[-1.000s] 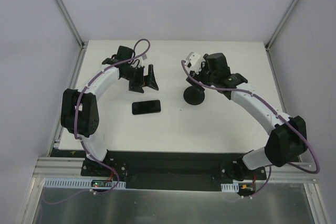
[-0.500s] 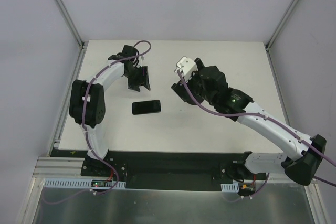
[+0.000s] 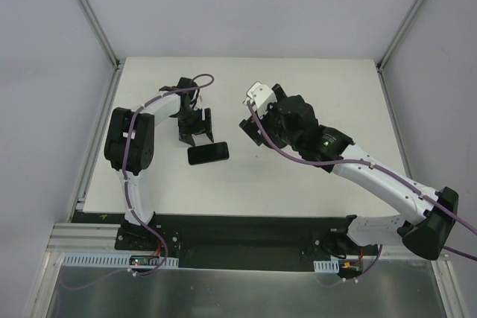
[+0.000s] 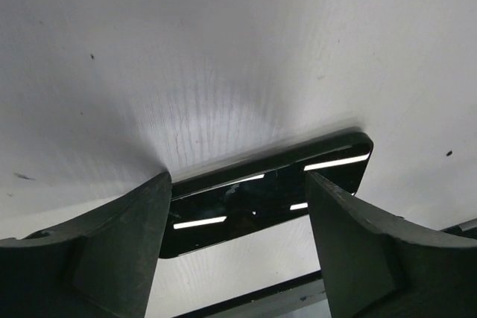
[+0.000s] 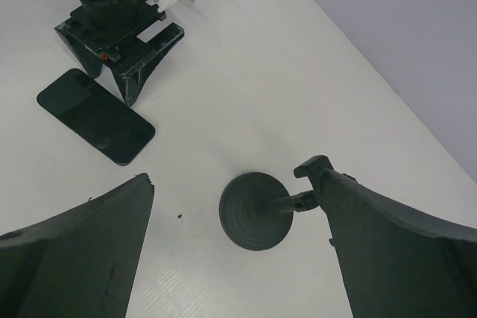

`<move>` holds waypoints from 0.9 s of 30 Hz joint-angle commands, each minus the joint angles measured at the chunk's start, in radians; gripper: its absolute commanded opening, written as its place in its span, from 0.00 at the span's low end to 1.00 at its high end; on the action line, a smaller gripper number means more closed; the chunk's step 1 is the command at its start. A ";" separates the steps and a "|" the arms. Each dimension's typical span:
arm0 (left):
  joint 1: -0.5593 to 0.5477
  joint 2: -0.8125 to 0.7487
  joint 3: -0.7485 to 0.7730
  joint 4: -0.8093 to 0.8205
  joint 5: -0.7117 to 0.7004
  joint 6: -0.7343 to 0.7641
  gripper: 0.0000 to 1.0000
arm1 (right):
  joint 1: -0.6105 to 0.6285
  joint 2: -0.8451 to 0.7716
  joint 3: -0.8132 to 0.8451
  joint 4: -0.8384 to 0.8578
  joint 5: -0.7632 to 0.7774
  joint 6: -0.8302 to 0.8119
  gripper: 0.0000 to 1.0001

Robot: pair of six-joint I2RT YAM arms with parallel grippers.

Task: Place the phone on the phone stand

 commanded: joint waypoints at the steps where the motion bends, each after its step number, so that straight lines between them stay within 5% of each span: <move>1: -0.004 -0.058 -0.135 -0.019 0.066 -0.065 0.77 | 0.002 -0.025 -0.013 0.025 0.026 -0.029 0.96; 8: -0.007 -0.177 -0.317 0.129 0.293 -0.163 0.81 | 0.003 0.007 0.005 -0.052 -0.138 -0.034 0.96; 13: -0.056 -0.275 -0.391 0.196 0.327 -0.200 0.85 | 0.003 0.049 0.047 -0.056 -0.169 0.014 0.96; 16: -0.073 -0.348 -0.407 0.190 0.197 -0.170 0.99 | 0.002 0.049 0.045 -0.030 -0.155 0.032 0.96; 22: -0.194 -0.362 -0.365 0.067 -0.181 -0.120 0.99 | -0.018 0.004 -0.007 0.035 -0.143 0.046 0.96; 27: -0.289 -0.261 -0.267 -0.002 -0.318 -0.134 0.99 | -0.069 -0.040 -0.057 0.092 -0.138 0.078 0.96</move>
